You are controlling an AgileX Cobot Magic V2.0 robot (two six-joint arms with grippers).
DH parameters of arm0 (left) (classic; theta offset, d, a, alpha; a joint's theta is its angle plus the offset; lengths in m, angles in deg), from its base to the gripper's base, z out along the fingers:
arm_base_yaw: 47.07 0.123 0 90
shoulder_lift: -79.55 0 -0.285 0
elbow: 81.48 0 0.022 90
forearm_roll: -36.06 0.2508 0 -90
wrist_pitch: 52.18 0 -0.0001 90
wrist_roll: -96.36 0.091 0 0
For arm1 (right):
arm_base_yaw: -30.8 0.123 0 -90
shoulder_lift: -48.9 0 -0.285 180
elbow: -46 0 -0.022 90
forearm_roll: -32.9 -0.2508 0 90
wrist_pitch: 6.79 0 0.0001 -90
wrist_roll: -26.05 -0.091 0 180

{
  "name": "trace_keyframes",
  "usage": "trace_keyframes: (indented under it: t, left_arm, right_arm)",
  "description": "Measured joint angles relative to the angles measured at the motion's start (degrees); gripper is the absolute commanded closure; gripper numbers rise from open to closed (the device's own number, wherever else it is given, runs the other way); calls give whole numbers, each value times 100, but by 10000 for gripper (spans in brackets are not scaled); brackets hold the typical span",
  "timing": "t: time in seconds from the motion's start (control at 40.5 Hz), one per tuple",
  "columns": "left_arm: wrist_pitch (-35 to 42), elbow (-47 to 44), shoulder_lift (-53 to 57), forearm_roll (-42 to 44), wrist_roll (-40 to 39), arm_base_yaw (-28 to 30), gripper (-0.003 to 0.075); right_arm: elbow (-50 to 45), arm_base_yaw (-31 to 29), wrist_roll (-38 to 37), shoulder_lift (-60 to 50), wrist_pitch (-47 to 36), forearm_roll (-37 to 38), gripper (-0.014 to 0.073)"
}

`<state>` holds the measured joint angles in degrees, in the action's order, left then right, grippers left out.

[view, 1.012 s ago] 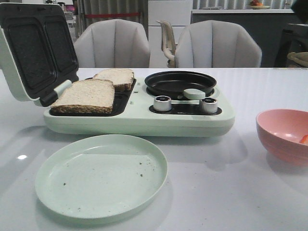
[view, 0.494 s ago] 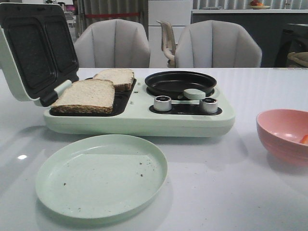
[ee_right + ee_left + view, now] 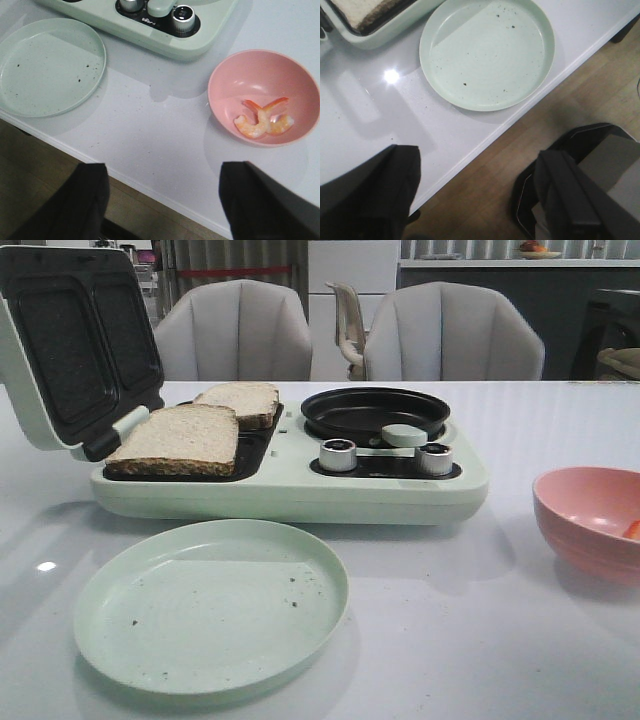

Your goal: Make breakfast with bread and shrimp

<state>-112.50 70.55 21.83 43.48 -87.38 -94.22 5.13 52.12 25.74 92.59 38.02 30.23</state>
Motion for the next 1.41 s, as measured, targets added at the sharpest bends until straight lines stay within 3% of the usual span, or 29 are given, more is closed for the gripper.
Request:
trace_keyframes:
  t: [0.123,0.247,0.395,0.592,0.864,1.037,1.185,1.407]
  left_arm:
    - [-37,200,-631,101,0,0,202]
    - [-109,416,-1236,164,-36,211,290]
    - [-141,626,-1717,201,-49,1021,422]
    - [-57,794,-1896,101,-2,2643,618]
    - [502,973,-1921,-1097,981,4824,619]
    - [759,1342,-2265,-2243,1809,5777,619]
    - [861,1885,-2862,-2850,2094,6155,619]
    - [897,2960,-3966,-3541,2205,6218,619]
  right_arm:
    - [0,0,0,0,0,0,25]
    - [0,0,0,0,0,0,25]
    - [0,0,0,0,0,0,25]
    - [0,0,0,0,0,0,25]
    - [0,0,0,0,0,0,25]
    - [0,0,0,0,0,0,25]
    - [0,0,0,0,0,0,25]
    - [0,0,0,0,0,0,25]
